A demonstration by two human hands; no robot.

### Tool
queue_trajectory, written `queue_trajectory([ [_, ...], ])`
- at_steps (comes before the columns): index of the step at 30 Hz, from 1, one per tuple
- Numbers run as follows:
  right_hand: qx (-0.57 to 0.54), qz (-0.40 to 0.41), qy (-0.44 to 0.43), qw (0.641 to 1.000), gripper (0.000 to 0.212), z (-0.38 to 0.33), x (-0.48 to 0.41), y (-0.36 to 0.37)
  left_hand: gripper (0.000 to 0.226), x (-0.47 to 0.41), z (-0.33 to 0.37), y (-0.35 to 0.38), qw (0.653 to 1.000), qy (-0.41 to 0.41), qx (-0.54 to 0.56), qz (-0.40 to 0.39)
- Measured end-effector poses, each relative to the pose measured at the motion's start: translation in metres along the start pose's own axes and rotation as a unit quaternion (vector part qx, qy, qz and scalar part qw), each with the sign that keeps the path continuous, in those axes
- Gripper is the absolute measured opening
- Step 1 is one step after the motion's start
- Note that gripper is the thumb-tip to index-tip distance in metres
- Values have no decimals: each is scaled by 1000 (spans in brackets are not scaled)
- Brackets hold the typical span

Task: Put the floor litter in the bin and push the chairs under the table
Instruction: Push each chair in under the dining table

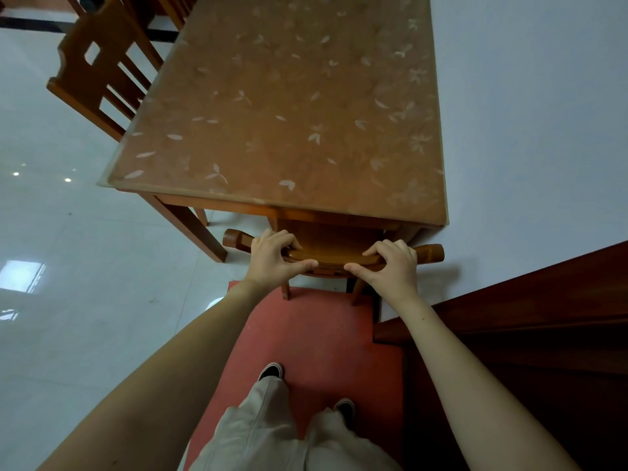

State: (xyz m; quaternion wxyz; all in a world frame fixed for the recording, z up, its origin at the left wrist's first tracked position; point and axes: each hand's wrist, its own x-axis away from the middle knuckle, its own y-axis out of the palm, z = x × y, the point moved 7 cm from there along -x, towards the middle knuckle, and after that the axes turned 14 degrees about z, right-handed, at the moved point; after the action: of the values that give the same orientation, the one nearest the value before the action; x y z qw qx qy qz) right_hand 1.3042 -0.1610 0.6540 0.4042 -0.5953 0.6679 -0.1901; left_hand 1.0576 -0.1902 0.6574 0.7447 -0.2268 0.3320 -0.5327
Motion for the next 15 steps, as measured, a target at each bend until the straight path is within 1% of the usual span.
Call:
queue_trajectory([
  [10, 14, 10, 13, 1000, 51, -10, 4, 1, 50, -2, -8, -2, 1000, 4, 8, -4],
  [15, 16, -1, 22, 1000, 49, -11, 5, 1, 48, -2, -7, -3, 1000, 6, 4, -8],
])
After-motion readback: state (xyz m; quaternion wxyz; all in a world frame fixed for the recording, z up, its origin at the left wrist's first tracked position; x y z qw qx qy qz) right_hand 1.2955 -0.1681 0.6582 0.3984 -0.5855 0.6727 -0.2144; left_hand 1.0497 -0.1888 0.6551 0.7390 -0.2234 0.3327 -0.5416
